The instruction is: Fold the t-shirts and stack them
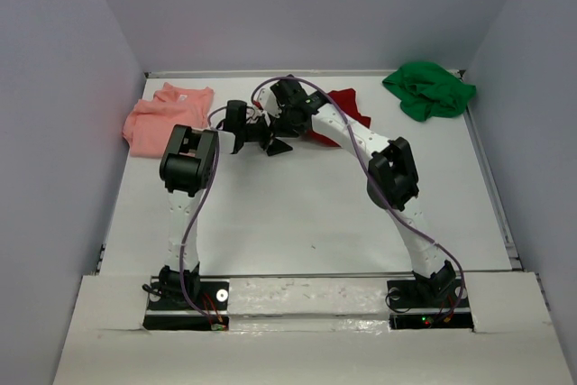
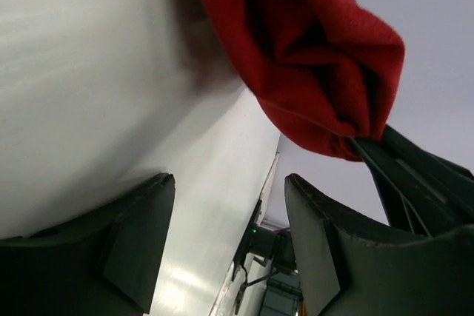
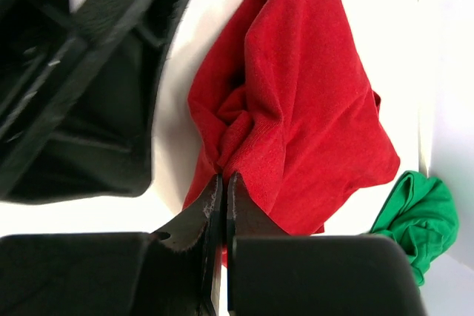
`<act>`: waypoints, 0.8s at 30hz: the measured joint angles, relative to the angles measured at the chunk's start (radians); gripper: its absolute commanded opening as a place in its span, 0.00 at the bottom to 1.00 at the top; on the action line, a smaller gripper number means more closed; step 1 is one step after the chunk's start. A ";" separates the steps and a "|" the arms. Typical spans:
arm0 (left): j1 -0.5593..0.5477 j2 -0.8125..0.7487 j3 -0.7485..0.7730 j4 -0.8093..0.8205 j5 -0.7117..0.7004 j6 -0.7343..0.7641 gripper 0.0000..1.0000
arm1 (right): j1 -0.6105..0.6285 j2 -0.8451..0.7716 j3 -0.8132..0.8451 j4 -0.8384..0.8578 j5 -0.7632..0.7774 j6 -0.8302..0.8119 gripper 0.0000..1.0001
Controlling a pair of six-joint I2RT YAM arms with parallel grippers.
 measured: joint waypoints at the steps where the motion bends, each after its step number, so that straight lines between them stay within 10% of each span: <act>1: 0.000 0.010 0.013 0.002 0.001 -0.003 0.72 | 0.000 0.000 0.000 -0.001 -0.002 0.000 0.00; 24: 0.038 0.106 0.145 0.121 0.003 -0.114 0.71 | 0.000 -0.023 -0.035 -0.003 -0.013 0.003 0.00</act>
